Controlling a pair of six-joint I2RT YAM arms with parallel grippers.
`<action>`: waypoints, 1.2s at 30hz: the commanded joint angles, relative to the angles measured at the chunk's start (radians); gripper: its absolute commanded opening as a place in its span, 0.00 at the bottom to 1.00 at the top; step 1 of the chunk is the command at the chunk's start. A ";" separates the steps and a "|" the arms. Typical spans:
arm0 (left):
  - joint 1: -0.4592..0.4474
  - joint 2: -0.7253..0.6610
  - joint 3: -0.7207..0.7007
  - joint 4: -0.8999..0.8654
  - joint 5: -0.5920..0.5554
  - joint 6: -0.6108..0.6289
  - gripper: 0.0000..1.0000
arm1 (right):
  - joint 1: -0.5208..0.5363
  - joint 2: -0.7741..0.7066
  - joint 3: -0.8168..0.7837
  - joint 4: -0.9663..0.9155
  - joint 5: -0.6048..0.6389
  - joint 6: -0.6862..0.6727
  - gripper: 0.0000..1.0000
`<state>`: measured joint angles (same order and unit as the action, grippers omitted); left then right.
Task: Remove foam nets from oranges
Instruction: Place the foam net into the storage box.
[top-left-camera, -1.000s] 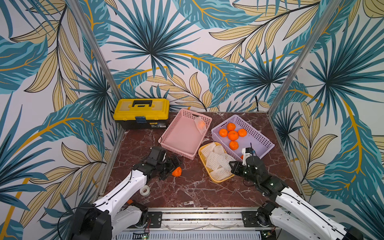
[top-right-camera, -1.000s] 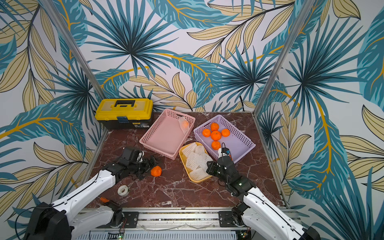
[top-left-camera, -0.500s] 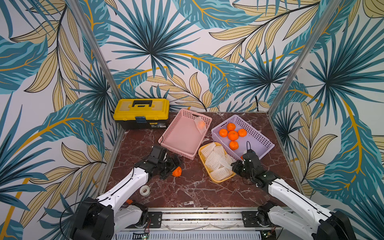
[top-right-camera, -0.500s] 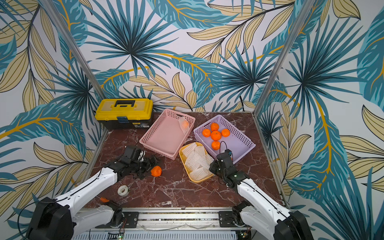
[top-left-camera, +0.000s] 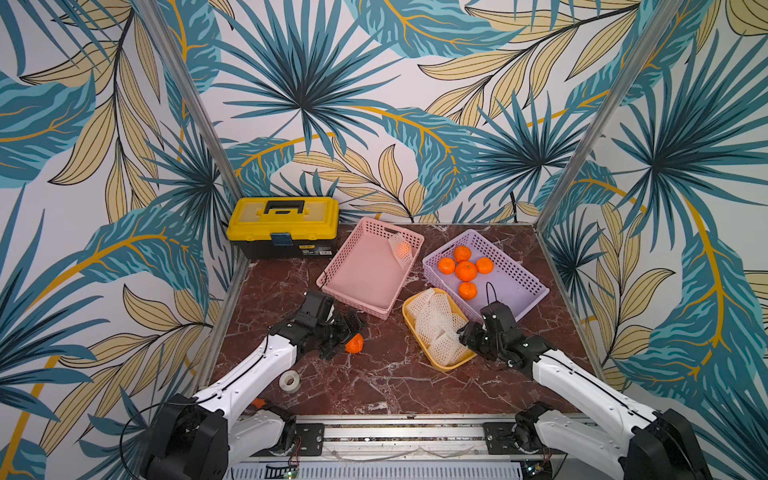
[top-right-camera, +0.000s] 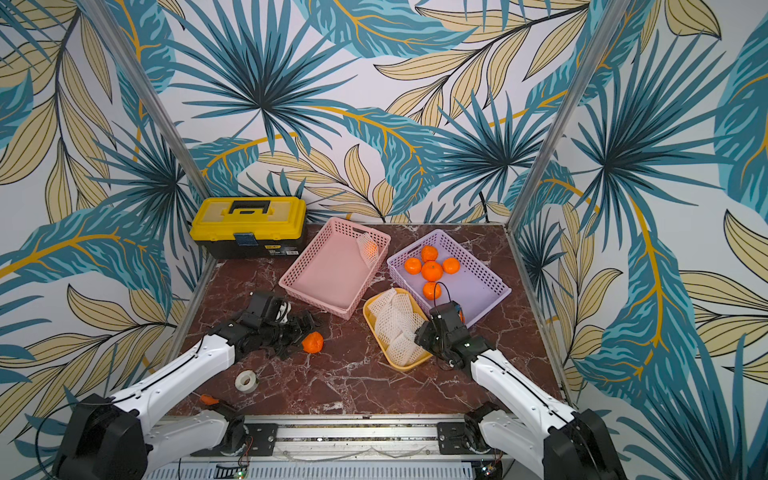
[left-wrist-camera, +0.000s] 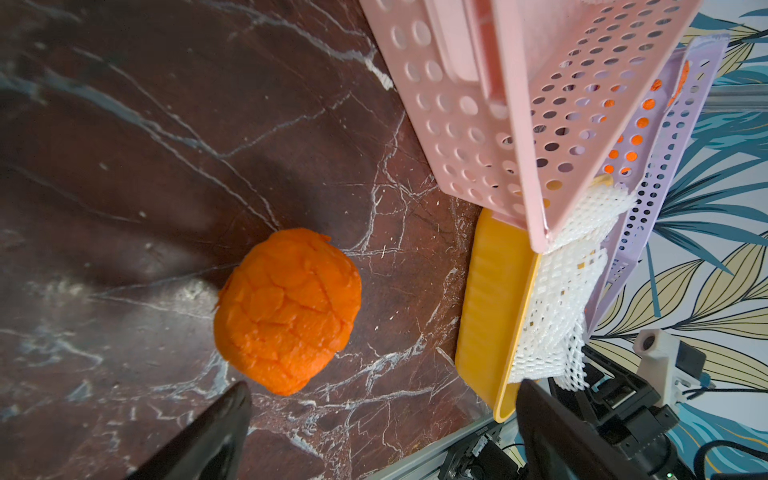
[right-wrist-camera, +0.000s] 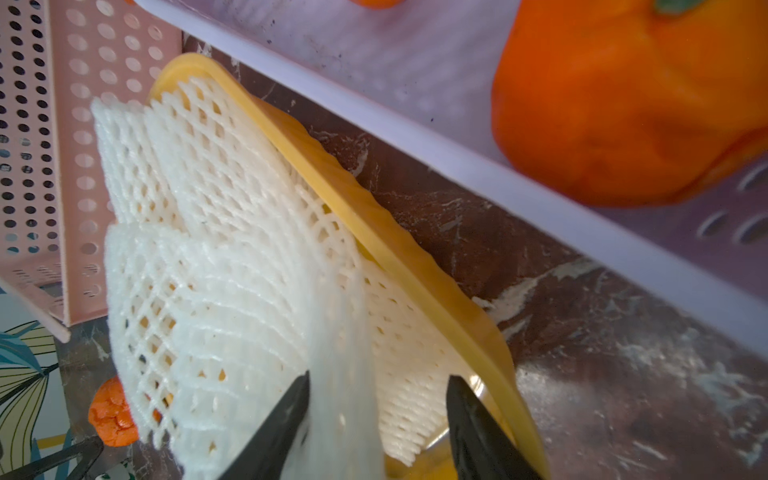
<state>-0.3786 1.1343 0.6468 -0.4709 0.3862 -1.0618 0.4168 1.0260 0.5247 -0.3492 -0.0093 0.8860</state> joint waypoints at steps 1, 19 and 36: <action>0.005 -0.028 0.030 -0.024 0.003 0.020 0.99 | -0.002 -0.029 0.020 -0.077 -0.004 -0.017 0.56; 0.017 -0.028 0.057 -0.080 -0.007 0.047 0.99 | 0.009 -0.141 0.073 -0.309 0.018 -0.044 0.77; 0.027 -0.048 0.063 -0.115 -0.010 0.060 0.99 | 0.020 -0.211 0.128 -0.360 0.026 -0.074 0.75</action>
<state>-0.3580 1.1042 0.6762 -0.5678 0.3851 -1.0195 0.4320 0.8284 0.6304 -0.6765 0.0002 0.8295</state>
